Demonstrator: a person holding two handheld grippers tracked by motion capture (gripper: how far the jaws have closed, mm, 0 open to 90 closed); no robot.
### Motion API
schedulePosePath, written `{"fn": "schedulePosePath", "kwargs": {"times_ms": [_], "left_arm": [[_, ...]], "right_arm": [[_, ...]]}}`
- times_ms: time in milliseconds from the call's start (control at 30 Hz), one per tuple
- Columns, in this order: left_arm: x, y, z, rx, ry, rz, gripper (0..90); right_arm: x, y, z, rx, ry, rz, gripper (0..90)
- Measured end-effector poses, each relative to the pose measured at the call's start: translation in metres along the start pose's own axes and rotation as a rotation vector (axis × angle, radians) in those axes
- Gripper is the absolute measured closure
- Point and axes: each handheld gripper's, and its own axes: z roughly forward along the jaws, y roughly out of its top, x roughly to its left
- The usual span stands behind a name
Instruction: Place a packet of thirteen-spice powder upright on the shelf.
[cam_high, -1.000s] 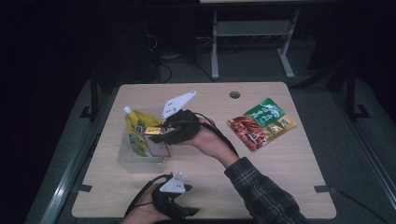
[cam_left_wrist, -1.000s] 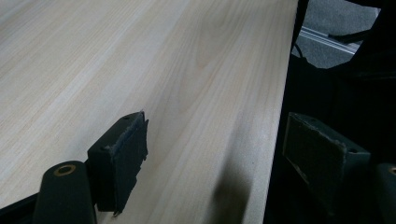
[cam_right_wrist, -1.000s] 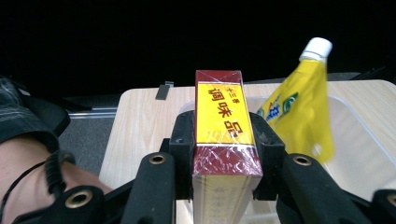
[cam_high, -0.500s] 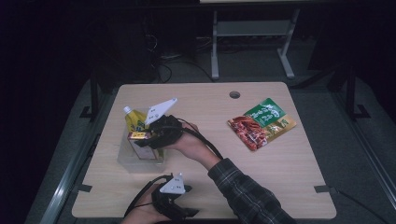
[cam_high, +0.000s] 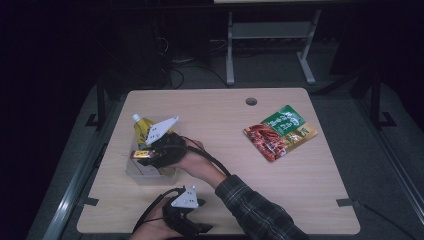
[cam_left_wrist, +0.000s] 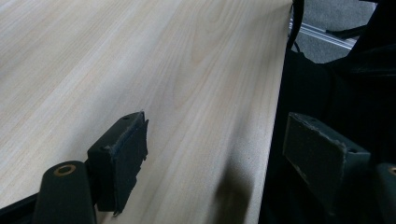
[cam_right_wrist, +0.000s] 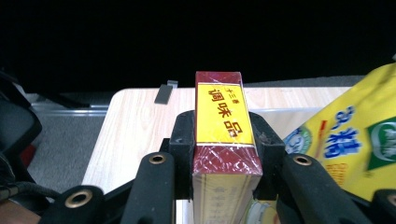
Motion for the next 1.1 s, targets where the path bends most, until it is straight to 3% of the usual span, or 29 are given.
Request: {"fn": "schedulePosePath", "kwargs": {"times_ms": [700,867,1100], "left_arm": [[0.001,0.0,-0.001,0.016,-0.003,0.005,21.1],[0.001,0.0,0.0,0.015,-0.005,0.005,21.4],[0.001,-0.001,0.0,0.007,-0.008,0.002,21.3]], "right_arm": [[0.004,-0.021,0.031,0.075,-0.011,-0.018,65.7],[0.004,-0.021,0.027,0.048,-0.034,0.009,59.1],[0.006,-0.017,0.011,0.035,-0.044,0.01,54.3]]}}
